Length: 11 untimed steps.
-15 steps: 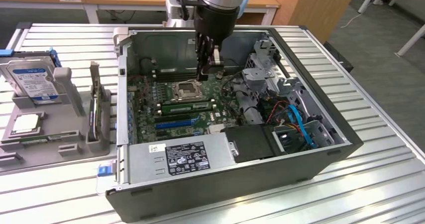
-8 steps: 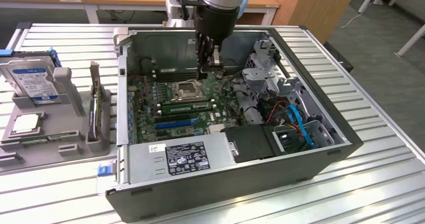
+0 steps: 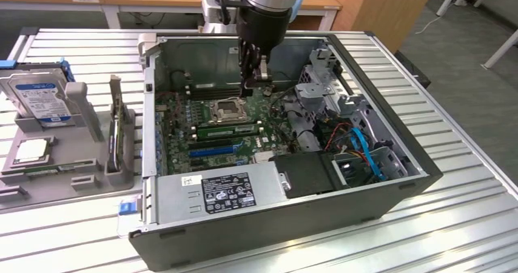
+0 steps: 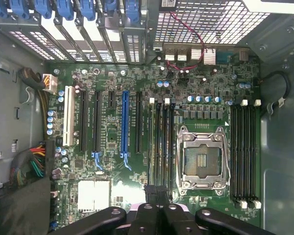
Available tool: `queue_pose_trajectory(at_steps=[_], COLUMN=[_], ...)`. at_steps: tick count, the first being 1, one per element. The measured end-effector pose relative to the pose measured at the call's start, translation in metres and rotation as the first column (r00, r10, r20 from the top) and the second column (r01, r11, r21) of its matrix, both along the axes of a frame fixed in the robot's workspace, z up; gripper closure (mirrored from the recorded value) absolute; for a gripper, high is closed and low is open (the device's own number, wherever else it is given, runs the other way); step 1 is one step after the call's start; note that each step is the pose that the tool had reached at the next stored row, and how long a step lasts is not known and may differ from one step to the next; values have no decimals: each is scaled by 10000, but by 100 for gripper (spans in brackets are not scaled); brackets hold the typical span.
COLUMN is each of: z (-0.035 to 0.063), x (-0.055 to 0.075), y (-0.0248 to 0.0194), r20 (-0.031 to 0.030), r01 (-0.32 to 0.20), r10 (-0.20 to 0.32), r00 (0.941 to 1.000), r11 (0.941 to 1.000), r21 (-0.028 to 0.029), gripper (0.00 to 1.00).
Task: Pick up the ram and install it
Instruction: 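Press down the ram until it locks into place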
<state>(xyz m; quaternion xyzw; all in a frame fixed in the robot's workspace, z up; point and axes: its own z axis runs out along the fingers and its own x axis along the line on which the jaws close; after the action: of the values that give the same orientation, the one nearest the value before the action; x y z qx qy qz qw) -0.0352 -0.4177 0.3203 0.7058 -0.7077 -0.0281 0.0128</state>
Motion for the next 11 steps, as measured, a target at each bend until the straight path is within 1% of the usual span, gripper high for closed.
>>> queue_pose_trajectory(at_steps=[5, 11], z=[0, -1], x=[18, 117], y=[0, 0], r20=[-1, 0], r01=[-1, -1], r10=[1, 1], r00=[10000, 10000], r11=[10000, 10000], r21=[1, 0], gripper=[90, 90])
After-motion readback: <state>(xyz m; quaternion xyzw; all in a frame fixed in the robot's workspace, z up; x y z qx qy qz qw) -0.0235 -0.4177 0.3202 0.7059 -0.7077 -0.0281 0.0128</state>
